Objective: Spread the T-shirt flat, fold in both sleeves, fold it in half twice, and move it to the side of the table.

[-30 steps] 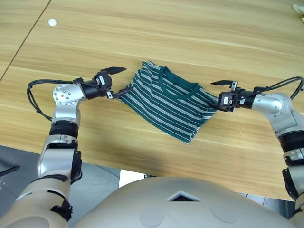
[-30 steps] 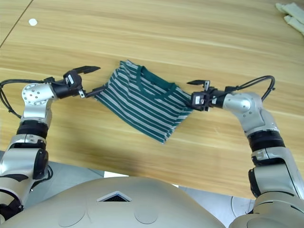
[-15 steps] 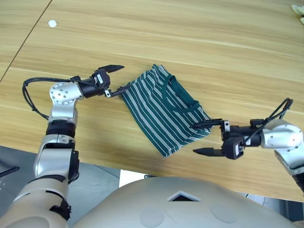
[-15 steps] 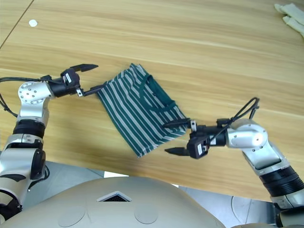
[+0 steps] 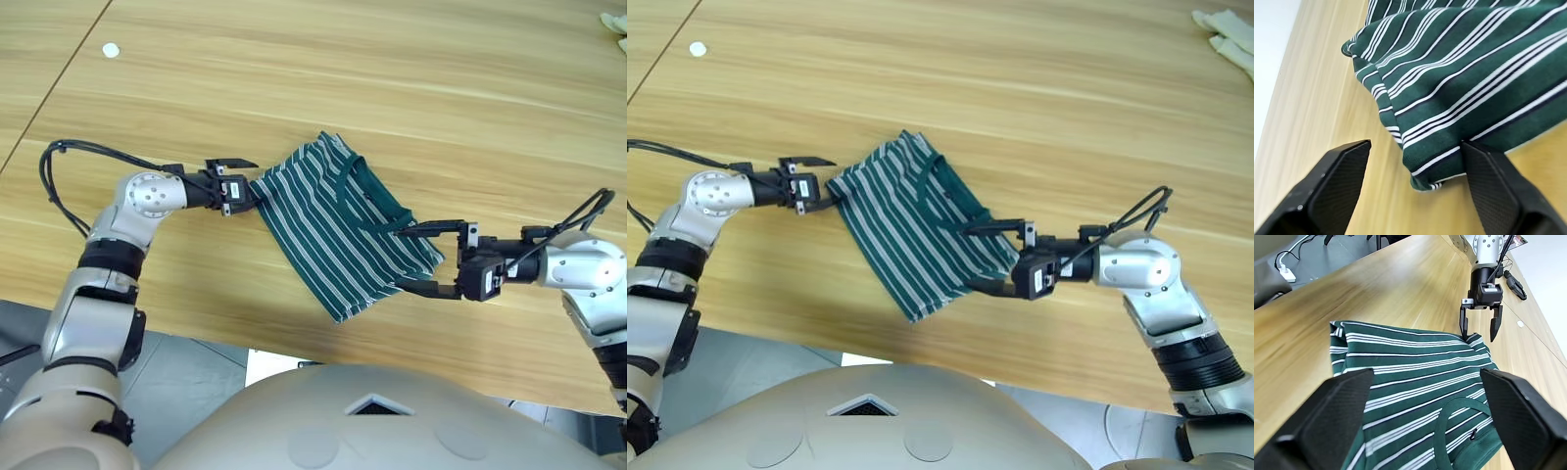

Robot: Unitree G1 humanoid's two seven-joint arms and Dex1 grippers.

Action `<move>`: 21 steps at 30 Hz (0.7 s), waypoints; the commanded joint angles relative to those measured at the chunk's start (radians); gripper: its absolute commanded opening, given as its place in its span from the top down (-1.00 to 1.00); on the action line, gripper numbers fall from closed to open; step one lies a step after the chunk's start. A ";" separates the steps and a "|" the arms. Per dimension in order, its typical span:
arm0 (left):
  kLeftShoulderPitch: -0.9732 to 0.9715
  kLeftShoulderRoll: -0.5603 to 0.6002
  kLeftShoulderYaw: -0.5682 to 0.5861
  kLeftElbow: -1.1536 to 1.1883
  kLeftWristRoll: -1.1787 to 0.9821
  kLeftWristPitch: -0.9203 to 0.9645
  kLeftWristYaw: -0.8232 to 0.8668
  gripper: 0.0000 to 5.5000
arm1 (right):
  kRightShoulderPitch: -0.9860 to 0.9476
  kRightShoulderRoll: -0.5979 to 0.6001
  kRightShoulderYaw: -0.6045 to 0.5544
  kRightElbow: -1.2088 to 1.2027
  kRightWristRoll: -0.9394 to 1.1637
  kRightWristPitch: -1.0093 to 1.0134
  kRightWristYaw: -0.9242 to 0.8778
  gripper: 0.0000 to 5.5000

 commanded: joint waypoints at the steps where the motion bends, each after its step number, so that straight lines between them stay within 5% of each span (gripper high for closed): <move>1: -0.101 -0.053 -0.039 0.190 0.076 0.057 0.118 -0.24 | -0.018 0.019 -0.016 0.029 -0.034 0.001 -0.010 -0.46; 9: -0.285 -0.124 -0.068 0.333 0.150 0.046 0.437 -0.24 | -0.097 0.098 0.034 0.089 -0.174 0.038 -0.050 -0.46; 14: -0.293 -0.157 0.037 0.268 0.001 -0.147 0.434 -0.24 | -0.207 0.195 0.077 0.199 -0.337 0.077 -0.143 -0.46; 21: -0.196 -0.178 0.116 0.104 -0.243 -0.285 0.225 -0.24 | -0.405 0.343 0.157 0.470 -0.646 0.096 -0.402 -0.46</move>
